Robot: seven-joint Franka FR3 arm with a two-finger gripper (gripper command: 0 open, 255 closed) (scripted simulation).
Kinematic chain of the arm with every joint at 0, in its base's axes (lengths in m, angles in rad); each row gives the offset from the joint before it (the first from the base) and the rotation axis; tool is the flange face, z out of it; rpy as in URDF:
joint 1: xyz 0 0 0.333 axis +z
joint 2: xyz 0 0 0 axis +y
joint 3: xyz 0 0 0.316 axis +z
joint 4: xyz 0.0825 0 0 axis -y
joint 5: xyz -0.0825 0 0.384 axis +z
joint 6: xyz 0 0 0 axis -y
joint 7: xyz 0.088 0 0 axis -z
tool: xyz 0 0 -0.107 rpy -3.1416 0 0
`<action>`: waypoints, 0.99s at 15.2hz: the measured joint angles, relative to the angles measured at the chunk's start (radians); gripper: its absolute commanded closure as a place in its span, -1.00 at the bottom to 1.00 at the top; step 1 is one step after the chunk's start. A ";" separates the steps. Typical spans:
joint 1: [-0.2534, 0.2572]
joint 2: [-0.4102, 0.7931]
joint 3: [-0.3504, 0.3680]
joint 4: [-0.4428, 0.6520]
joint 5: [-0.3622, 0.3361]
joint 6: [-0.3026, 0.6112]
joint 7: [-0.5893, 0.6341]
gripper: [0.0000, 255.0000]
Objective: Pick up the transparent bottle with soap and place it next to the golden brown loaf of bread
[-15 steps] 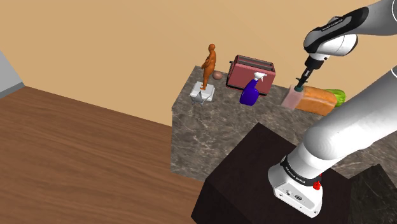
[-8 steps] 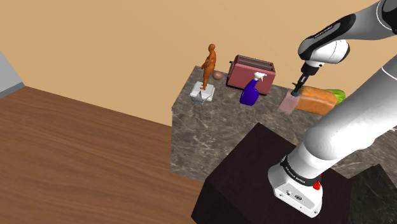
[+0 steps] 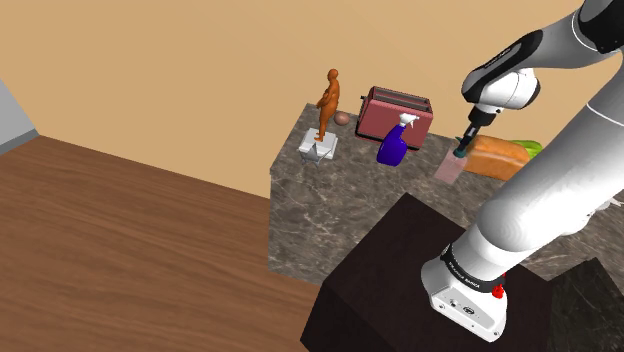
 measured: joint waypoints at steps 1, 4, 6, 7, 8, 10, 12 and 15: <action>0.000 0.001 0.000 0.000 0.001 0.001 0.000 1.00; 0.000 0.002 0.000 0.000 0.002 0.002 -0.001 -1.00; 0.000 0.002 0.000 0.000 0.002 0.002 -0.001 -1.00; 0.000 0.002 0.000 0.000 0.002 0.002 -0.001 -1.00; 0.000 0.002 0.000 0.000 0.002 0.002 -0.001 -1.00; 0.000 0.002 0.000 0.000 0.002 0.002 -0.001 -1.00; 0.003 -0.037 0.000 0.011 -0.037 -0.037 0.027 -1.00; 0.002 -0.120 0.011 0.027 -0.116 -0.116 0.086 -1.00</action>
